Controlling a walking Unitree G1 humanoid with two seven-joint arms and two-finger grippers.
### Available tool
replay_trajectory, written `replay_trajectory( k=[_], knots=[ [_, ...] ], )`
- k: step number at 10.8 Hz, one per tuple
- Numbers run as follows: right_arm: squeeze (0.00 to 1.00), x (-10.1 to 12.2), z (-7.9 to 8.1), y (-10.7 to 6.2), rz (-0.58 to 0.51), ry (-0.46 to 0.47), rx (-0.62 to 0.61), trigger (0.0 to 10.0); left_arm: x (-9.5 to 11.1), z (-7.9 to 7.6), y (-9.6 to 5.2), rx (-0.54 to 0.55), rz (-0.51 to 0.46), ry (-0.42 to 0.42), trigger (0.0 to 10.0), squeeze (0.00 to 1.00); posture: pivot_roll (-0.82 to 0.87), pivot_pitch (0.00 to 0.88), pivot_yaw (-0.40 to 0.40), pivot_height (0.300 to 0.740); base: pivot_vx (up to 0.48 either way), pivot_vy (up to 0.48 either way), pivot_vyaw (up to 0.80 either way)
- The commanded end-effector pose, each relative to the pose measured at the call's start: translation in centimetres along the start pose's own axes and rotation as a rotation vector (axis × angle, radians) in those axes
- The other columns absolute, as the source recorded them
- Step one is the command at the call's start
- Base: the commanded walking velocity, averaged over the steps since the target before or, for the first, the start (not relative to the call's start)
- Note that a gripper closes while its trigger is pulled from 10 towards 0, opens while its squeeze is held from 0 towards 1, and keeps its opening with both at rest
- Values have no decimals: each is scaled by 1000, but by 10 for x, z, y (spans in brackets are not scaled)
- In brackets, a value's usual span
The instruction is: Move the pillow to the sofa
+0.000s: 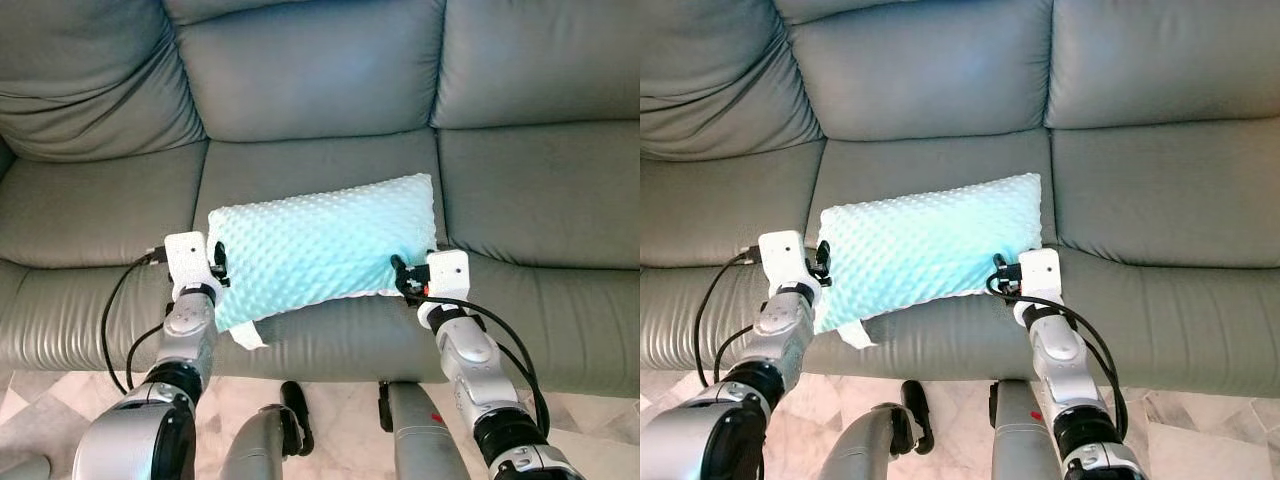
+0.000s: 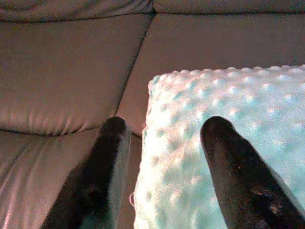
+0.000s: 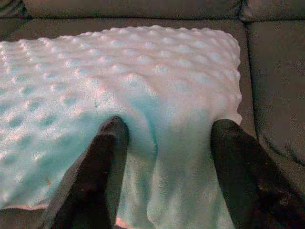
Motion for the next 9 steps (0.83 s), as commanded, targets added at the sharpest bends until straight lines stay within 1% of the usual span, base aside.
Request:
replay_trajectory(
  k=[1, 3, 4, 5, 6, 7, 8, 9],
  knots=[
    [1000, -8, 6, -5, 19, 20, 2, 10000, -15, 12, -6, 24, 31, -11, 10000, 1000, -231, 480, 182, 740, 0, 0, 0],
    [1000, -7, 16, -9, 10, 36, 41, 10000, -11, 18, -6, 34, -3, -33, 10000, 1000, -226, 464, 179, 740, 0, 0, 0],
    [1000, -9, 22, -12, 13, 44, 67, 10000, -13, 18, -9, 16, -12, -45, 10000, 1000, -230, 437, 174, 740, 0, 0, 0],
    [1000, -3, 28, -14, -5, 40, 103, 10000, -15, 21, -11, 8, -22, -42, 10000, 1000, -232, 408, 168, 740, 0, 0, 0],
    [1000, -1, 31, -14, -9, 39, 114, 10000, -15, 23, -12, 8, -26, -43, 10000, 1000, -234, 393, 165, 740, 0, 0, 0],
    [1000, 3, 34, -15, -18, 39, 135, 10000, -16, 29, -14, 8, -35, -42, 10000, 1000, -237, 360, 160, 740, 0, 0, 0],
    [1000, 6, 36, -18, -5, 11, 158, 10000, -22, 34, -18, -2, -20, -47, 10000, 1000, -237, 316, 153, 740, 0, 0, 0],
    [1000, 7, 35, -20, 22, 10, 167, 10000, -29, 41, -21, 5, 5, -45, 10000, 1000, -239, 290, 148, 740, 0, 0, 0]
  ],
)
Point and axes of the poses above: a point about 5 cm out from each wrist's last joint towards the gripper, its own y axis pointing out of the wrist towards the gripper, its own x axis along the axis of the wrist's last joint, z = x × y, the point moved 5 cm from there along y, pointing out of the wrist towards the gripper, and after that the axes turned 4 degrees about y, right-handed, at the moved point
